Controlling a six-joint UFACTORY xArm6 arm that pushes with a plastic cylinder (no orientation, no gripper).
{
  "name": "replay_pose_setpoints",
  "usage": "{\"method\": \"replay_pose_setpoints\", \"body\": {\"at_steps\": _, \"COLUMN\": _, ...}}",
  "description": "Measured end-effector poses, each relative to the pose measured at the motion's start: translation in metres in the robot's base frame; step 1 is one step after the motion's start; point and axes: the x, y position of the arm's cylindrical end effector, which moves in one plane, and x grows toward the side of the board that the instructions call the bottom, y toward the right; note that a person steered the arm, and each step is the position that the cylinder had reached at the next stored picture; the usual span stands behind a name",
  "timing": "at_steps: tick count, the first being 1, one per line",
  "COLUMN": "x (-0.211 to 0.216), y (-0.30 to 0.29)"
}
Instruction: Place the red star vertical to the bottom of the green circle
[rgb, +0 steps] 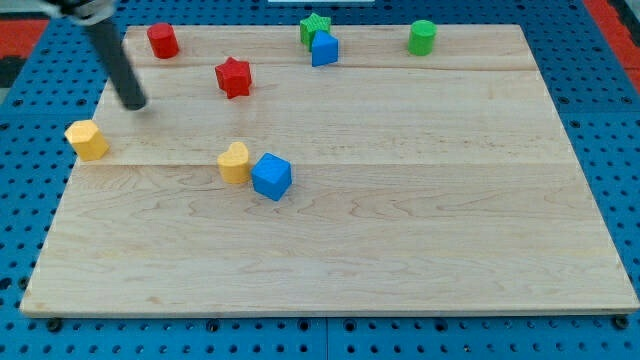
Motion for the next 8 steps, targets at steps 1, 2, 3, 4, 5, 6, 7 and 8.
{"method": "replay_pose_setpoints", "body": {"at_steps": 1, "x": -0.026, "y": 0.024}}
{"method": "replay_pose_setpoints", "body": {"at_steps": 2, "x": -0.044, "y": 0.096}}
{"method": "replay_pose_setpoints", "body": {"at_steps": 3, "x": -0.032, "y": 0.172}}
{"method": "replay_pose_setpoints", "body": {"at_steps": 4, "x": -0.015, "y": 0.239}}
{"method": "replay_pose_setpoints", "body": {"at_steps": 5, "x": 0.012, "y": 0.270}}
{"method": "replay_pose_setpoints", "body": {"at_steps": 6, "x": 0.032, "y": 0.265}}
{"method": "replay_pose_setpoints", "body": {"at_steps": 7, "x": 0.042, "y": 0.314}}
{"method": "replay_pose_setpoints", "body": {"at_steps": 8, "x": 0.043, "y": 0.273}}
